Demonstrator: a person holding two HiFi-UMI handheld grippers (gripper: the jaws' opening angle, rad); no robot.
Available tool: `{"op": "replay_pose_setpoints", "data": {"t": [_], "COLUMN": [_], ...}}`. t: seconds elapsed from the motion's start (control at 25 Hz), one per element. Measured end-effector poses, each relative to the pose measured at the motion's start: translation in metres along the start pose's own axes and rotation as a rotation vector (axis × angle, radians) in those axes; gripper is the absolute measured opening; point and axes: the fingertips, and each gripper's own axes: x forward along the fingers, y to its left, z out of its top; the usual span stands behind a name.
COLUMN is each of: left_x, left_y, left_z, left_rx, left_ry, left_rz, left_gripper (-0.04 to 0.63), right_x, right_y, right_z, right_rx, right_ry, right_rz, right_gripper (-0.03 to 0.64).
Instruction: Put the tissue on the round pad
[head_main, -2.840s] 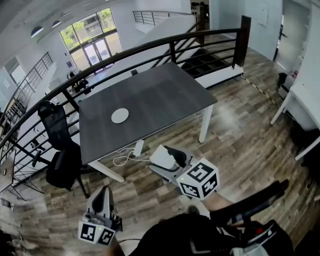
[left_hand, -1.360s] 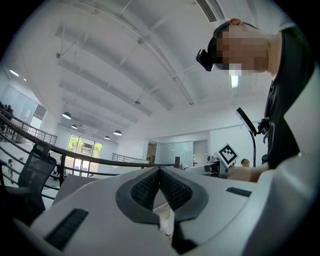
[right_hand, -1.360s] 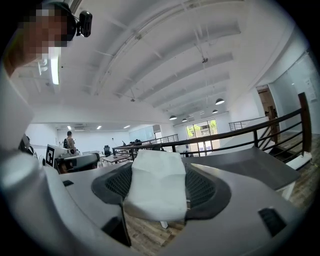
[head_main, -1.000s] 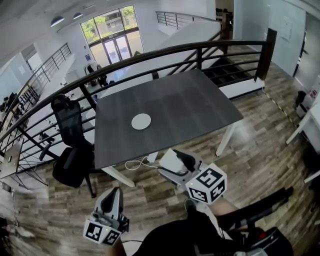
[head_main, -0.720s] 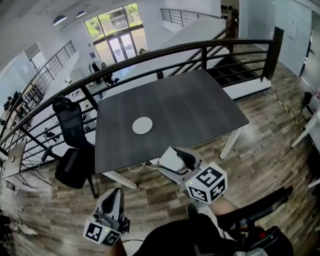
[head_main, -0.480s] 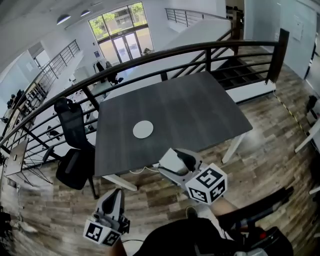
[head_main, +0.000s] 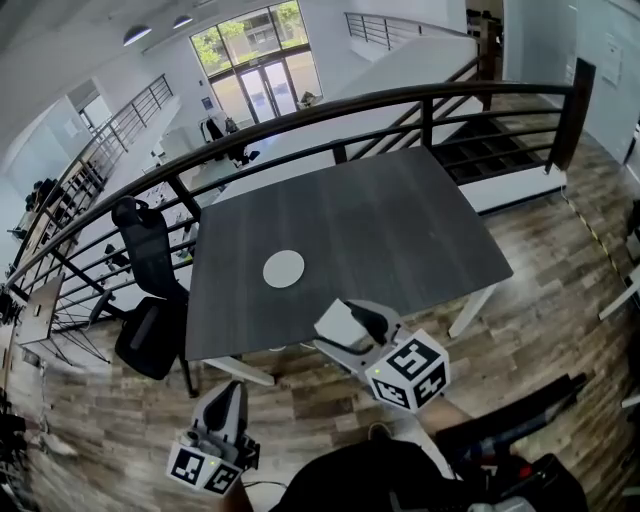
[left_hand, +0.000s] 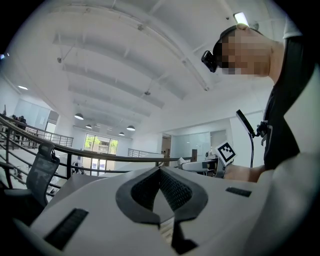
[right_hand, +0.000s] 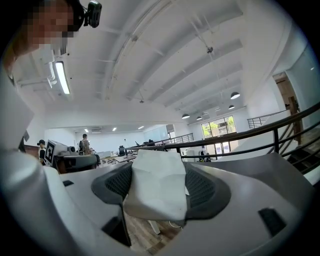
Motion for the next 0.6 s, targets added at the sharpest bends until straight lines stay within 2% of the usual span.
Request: {"op": "replay_pose_setpoints", "data": {"t": [0.28, 0.6], "left_x": [0.026, 0.041], "left_y": [0.002, 0.037], "left_z": [0.001, -0.001], "left_rx": [0.001, -0.022], "left_ry": [0.007, 0.002], "left_rz": [0.022, 0.04], "left_gripper": [0.003, 0.003], "right_x": [0.008, 0.033], "right_y": [-0.024, -0.039], "right_z": [0.004, 0.003], "right_rx": [0.0, 0.006], "right_ry": [0.008, 0.019], "right_rz": [0.019, -0.006], "right_gripper": [0.324, 0.324]}}
